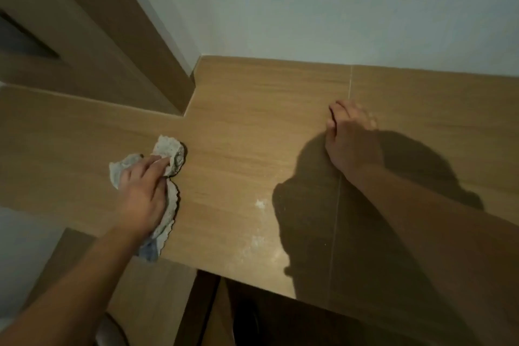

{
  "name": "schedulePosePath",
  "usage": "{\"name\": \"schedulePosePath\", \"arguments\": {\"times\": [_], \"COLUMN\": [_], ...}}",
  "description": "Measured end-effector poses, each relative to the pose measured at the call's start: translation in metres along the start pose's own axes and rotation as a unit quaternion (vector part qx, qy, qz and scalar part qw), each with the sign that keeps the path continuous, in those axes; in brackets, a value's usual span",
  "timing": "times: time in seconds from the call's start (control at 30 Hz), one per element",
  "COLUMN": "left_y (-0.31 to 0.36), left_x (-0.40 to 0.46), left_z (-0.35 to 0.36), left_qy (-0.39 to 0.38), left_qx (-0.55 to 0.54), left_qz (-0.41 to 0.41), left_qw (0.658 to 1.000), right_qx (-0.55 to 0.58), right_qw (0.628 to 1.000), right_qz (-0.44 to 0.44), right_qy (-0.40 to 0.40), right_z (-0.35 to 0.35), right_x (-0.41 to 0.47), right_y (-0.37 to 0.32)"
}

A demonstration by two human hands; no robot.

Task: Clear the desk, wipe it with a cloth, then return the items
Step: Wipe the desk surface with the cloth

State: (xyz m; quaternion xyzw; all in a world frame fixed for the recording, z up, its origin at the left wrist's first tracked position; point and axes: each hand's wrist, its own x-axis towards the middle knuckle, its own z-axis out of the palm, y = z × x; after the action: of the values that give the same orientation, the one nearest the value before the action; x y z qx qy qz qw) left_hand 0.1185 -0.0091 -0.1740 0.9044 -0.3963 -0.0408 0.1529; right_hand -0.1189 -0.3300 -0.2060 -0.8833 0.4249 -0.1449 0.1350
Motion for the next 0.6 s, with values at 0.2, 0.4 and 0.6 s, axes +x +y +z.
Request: {"name": "schedulePosePath", "arguments": {"times": [0.2,0.4,0.6], "left_y": [0.153,0.176,0.092], "left_x": [-0.1,-0.098,-0.041], "left_z": [0.06,0.038,0.034], "left_qy": [0.047,0.054,0.093], "left_qx": [-0.039,-0.119,-0.041], "left_qz": [-0.083,-0.073,-0.233], "left_qw": [0.995,0.989,0.967], "right_qx": [-0.011,-0.028,-0.04], "right_qw": [1.0,0.999,0.999], "right_qz": [-0.011,-0.02,-0.016], "right_qy": [-0.02,-0.018,-0.01], "right_z": [-0.005,-0.009,-0.003], "right_x": [0.0,0.001,0.003], "right_y": [-0.001,-0.003,-0.002]}}
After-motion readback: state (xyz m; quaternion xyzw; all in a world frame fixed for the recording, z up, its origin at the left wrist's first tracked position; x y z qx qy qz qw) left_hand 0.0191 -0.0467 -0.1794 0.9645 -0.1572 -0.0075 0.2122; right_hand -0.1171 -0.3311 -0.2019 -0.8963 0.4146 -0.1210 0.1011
